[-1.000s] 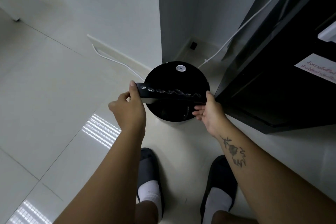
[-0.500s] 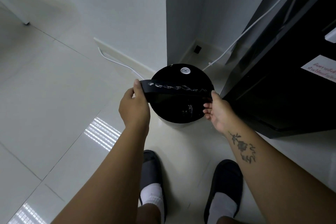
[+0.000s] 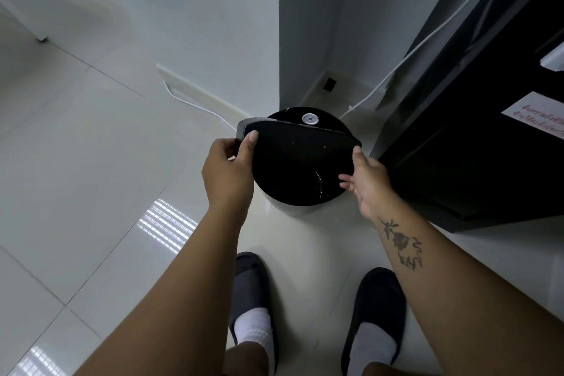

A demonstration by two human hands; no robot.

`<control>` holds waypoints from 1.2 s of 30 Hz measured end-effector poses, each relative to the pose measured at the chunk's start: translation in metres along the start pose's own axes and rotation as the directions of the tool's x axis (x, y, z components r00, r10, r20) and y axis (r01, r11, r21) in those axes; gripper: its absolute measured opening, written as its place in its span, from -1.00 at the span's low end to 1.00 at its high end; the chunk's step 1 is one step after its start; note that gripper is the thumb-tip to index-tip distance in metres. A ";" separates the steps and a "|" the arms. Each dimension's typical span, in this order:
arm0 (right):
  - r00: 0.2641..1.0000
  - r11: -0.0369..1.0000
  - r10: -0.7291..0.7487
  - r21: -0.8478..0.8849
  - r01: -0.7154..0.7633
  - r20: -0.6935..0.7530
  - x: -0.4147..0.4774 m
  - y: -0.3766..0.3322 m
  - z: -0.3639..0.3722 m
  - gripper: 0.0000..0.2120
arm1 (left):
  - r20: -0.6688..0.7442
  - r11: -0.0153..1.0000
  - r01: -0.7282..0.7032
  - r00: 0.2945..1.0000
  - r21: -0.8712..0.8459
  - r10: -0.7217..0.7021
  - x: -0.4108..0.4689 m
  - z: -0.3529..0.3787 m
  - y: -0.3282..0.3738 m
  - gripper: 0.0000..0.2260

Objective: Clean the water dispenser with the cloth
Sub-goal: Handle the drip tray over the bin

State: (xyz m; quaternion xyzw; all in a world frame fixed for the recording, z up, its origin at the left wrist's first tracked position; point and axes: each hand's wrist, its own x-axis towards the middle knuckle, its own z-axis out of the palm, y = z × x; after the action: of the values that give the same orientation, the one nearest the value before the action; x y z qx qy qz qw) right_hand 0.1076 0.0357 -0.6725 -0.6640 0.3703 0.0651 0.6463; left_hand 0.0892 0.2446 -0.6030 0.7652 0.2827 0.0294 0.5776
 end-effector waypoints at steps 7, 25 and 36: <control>0.999 0.999 -0.039 -0.028 0.039 0.015 0.002 0.007 0.004 -0.62 | -0.024 1.000 -0.005 1.000 0.000 0.005 0.002 -0.003 -0.003 -0.61; 0.999 0.997 -0.029 0.067 0.028 0.023 0.002 -0.001 0.003 -0.39 | -0.060 1.000 -0.010 0.998 -0.014 0.009 0.008 -0.005 0.002 -0.54; 0.998 0.996 0.017 0.090 -0.022 0.062 -0.001 -0.001 0.004 -0.46 | -0.042 0.999 0.018 0.999 -0.035 -0.019 0.008 -0.005 0.000 -0.55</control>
State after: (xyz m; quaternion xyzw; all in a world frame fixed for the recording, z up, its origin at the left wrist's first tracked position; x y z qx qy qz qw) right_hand 0.1086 0.0397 -0.6719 -0.6282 0.3592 0.0750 0.6861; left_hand 0.0938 0.2530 -0.6040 0.7516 0.3015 0.0452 0.5849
